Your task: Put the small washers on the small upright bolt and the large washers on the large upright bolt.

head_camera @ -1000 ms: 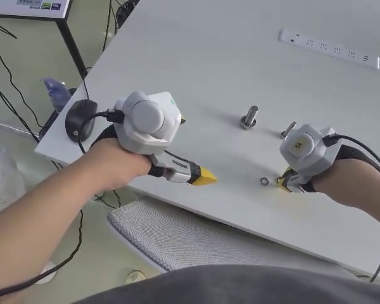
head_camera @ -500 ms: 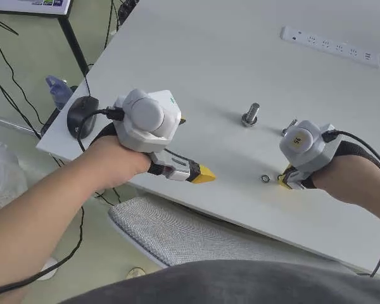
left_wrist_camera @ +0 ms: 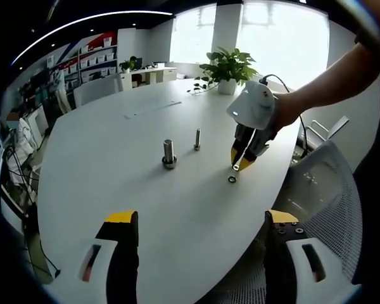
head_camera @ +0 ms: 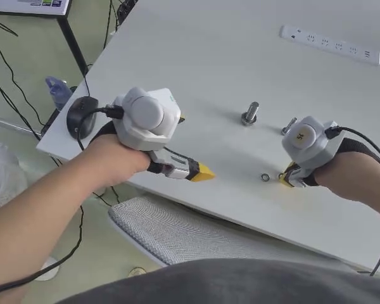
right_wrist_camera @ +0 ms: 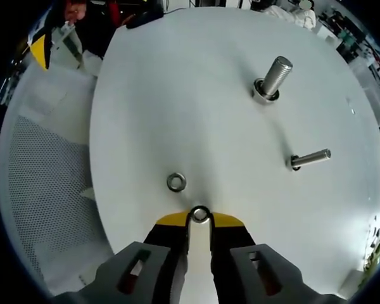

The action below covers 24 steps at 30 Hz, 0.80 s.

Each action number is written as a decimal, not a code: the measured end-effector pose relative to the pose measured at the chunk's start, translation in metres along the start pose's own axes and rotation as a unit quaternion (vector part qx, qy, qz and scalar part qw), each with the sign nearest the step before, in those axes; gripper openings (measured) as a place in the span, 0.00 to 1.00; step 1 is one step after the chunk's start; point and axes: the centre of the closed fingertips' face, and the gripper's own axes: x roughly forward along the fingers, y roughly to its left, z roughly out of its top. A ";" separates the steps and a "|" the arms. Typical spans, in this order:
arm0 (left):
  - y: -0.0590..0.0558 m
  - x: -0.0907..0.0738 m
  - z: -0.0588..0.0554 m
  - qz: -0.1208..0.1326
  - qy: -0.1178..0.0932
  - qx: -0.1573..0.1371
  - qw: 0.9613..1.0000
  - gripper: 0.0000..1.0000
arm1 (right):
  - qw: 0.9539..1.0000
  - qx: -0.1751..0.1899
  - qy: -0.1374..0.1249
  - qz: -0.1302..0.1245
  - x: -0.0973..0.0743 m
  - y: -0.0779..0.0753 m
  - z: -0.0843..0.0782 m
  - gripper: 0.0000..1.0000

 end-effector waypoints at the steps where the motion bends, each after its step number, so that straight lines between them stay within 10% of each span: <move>1: 0.000 0.000 0.000 0.000 0.000 0.000 1.000 0.81 | 1.000 0.000 0.000 0.000 -0.001 0.000 0.000 0.12; 24: 0.004 0.003 0.001 0.005 0.000 0.004 1.000 0.83 | 1.000 0.008 0.024 0.006 -0.025 -0.025 -0.026 0.12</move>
